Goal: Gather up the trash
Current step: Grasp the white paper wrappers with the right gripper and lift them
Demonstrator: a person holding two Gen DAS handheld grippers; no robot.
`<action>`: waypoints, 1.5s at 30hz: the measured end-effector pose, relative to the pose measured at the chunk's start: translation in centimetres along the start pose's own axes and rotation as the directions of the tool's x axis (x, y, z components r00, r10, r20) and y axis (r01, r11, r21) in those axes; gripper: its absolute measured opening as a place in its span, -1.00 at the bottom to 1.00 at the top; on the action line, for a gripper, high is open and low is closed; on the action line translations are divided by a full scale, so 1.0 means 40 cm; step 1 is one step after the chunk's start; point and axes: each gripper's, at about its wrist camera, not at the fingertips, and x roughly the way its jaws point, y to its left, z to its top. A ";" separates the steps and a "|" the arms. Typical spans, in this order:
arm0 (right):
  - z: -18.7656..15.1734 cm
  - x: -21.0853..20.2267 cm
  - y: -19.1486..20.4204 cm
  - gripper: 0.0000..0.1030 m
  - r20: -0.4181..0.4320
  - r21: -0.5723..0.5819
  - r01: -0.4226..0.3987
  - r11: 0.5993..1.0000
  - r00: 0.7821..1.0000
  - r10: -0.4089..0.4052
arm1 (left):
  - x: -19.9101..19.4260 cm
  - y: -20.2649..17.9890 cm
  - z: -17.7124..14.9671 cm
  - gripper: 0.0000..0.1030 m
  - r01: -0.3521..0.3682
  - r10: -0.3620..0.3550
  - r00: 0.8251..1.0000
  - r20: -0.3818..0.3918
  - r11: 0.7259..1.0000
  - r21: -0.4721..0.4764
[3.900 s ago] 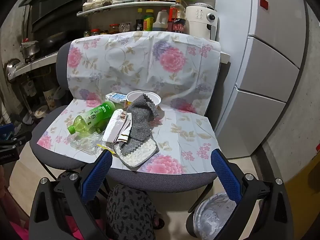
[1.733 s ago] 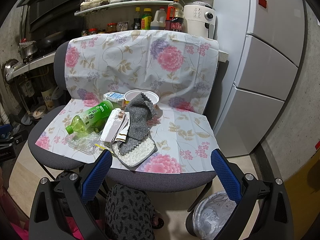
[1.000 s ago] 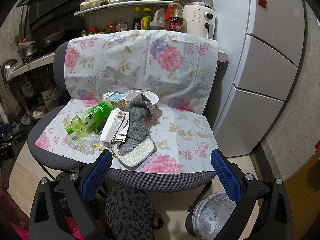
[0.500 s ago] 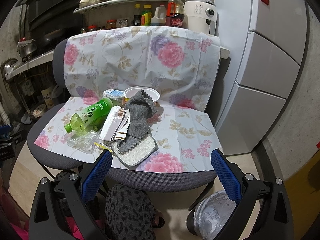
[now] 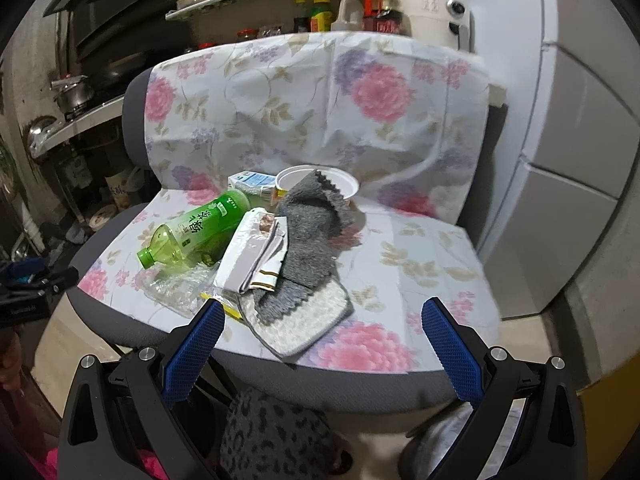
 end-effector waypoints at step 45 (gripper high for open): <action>0.092 0.497 0.143 -0.67 -0.145 0.019 -0.234 0.972 0.961 0.235 | 0.250 0.076 0.032 0.57 0.080 -0.083 0.994 -0.068 0.996 -0.046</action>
